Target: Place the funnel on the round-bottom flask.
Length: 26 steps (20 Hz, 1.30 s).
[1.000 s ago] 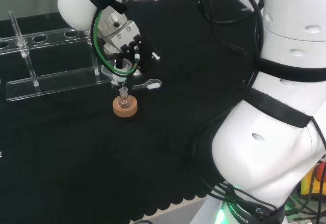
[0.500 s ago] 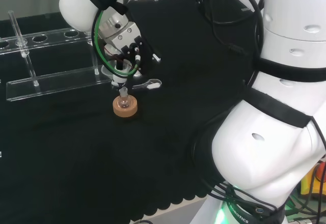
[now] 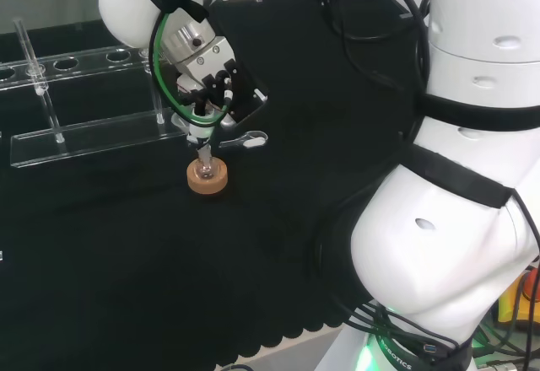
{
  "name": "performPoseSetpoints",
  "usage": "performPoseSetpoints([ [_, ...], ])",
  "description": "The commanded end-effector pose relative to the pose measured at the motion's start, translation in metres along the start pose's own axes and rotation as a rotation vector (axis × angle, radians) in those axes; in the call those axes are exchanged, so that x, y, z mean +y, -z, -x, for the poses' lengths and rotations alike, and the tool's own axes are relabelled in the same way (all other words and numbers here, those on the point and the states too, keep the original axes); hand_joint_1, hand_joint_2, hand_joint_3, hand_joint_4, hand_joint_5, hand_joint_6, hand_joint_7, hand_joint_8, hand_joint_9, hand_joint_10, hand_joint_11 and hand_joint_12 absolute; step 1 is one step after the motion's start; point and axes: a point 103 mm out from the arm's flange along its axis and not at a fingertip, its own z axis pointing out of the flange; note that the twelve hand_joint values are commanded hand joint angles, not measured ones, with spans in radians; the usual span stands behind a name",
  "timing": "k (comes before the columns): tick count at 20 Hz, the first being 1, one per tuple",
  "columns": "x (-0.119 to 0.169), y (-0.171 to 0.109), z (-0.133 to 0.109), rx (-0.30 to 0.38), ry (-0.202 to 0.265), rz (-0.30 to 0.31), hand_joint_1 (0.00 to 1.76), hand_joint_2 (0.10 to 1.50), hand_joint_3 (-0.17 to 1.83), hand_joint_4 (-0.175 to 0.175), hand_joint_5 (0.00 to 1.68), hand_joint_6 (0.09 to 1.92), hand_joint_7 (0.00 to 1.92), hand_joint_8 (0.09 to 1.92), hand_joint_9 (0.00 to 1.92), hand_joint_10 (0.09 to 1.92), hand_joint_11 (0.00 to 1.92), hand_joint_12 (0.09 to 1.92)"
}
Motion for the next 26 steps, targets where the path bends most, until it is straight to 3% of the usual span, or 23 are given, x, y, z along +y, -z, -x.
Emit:
performPoseSetpoints([
  [1,-0.004,-0.002,0.002,0.013,0.008,-0.004,0.69,0.67,0.54,-0.077,0.27,0.09,0.18,0.74,0.49,0.69,0.42,1.33],
  [6,-0.01,0.002,0.004,0.018,0.021,0.044,0.63,0.67,0.5,-0.077,0.23,0.09,0.11,0.72,0.43,0.71,0.4,1.34],
  [12,-0.029,0.02,0.01,0.039,0.046,0.187,0.5,0.65,0.4,-0.074,0.21,0.09,0.07,0.72,0.37,0.74,0.37,1.35],
  [18,-0.05,0.04,0.026,0.063,0.033,0.292,0.44,0.66,0.34,-0.075,0.22,0.09,0.09,0.73,0.37,0.75,0.37,1.36],
  [21,-0.061,0.044,0.041,0.142,0.028,0.342,0.45,0.7,0.31,-0.076,0.28,0.09,0.19,0.73,0.46,0.71,0.36,1.37],
  [26,-0.074,0.042,0.061,0.166,-0.008,0.362,0.55,0.75,0.3,-0.076,0.37,0.09,0.3,0.73,0.57,0.66,0.36,1.37],
])
